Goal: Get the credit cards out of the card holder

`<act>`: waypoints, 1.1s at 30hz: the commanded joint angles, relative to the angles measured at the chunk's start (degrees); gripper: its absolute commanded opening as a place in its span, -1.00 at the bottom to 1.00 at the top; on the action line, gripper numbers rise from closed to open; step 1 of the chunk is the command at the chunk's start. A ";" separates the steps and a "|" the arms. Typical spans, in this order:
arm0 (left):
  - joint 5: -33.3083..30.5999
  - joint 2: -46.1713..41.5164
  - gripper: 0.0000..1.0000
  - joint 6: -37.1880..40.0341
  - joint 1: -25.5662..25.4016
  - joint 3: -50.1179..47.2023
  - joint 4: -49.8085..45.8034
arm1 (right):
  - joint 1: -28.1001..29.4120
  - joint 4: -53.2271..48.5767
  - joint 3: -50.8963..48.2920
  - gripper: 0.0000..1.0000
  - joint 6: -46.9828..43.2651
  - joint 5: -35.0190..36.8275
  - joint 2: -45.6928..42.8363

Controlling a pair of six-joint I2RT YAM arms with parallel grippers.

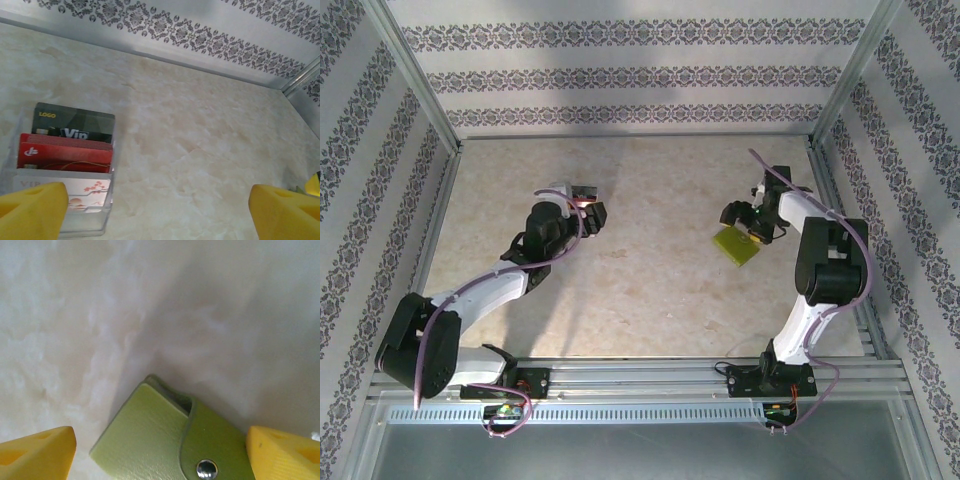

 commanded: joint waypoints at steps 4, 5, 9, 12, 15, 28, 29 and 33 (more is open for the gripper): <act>1.16 3.16 0.71 -0.56 -3.12 3.89 -3.87 | 2.71 -0.49 -5.38 0.70 5.28 0.34 -5.80; 1.31 3.74 0.69 -1.10 -3.51 4.10 -3.83 | 3.34 0.31 -6.57 0.68 6.02 -0.16 -6.68; 1.11 6.19 0.62 -1.91 -5.70 5.26 -3.85 | 6.35 3.14 -10.86 0.60 8.98 -1.73 -9.41; 0.96 9.29 0.28 -2.33 -8.01 7.32 -5.10 | 9.54 4.33 -12.65 0.55 10.38 -1.36 -10.73; 0.60 13.98 0.24 -3.95 -11.17 10.73 -7.16 | 11.75 5.00 -13.60 0.50 11.55 0.05 -11.37; 8.12 35.90 0.01 -4.18 -19.74 31.52 -17.71 | 11.97 9.12 -15.38 0.29 14.90 3.51 -11.00; 9.14 37.34 -0.01 -4.01 -19.83 33.29 -18.65 | 11.80 9.49 -15.39 0.27 15.16 3.74 -11.09; 11.66 41.90 -0.02 -3.65 -20.09 38.39 -21.96 | 10.85 10.89 -15.85 0.21 16.30 3.85 -11.19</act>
